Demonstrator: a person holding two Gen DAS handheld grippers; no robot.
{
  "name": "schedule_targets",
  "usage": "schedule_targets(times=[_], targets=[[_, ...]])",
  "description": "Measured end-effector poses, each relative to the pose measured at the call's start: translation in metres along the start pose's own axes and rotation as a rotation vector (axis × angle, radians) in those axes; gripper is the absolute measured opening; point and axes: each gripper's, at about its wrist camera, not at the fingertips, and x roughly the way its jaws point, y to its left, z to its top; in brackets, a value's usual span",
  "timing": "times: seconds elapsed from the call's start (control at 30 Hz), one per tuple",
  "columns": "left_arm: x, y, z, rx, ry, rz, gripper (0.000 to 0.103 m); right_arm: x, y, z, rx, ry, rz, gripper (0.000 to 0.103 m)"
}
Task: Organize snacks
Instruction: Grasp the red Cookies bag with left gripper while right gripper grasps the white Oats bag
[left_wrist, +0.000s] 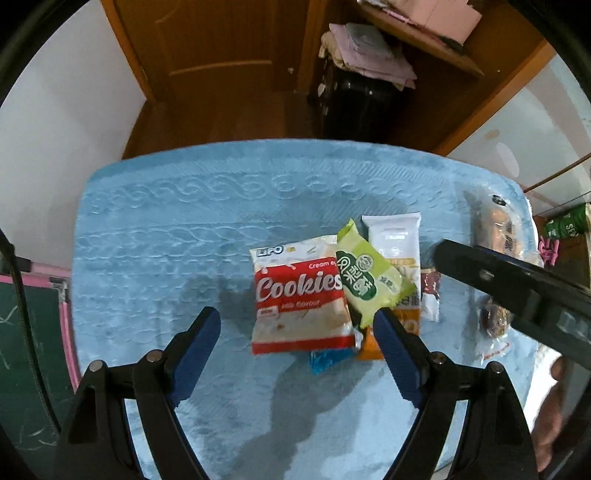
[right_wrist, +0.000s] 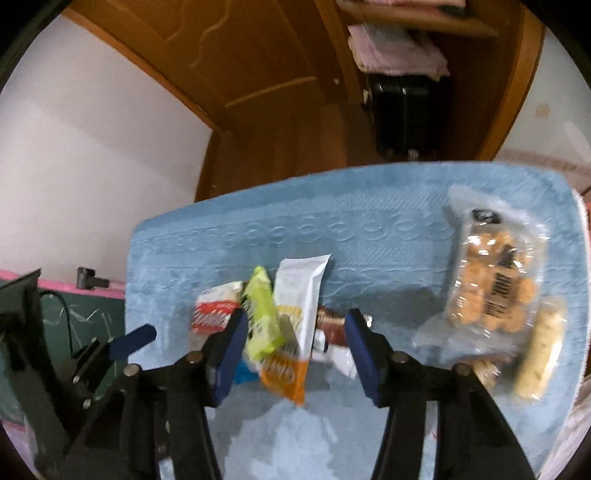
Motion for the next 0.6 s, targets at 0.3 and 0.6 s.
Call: schedule_targets(times=[0.3,0.6], targets=[[0.041,0.007,0.007,-0.039,0.023,-0.014,0.084,0.047,-0.004,0.016,0.033,0.052,0.017,0.045],[0.049,0.045,-0.001,-0.149,0.039,-0.167,0.052,0.056,0.004,0.008,-0.011,0.043,0.006,0.022]])
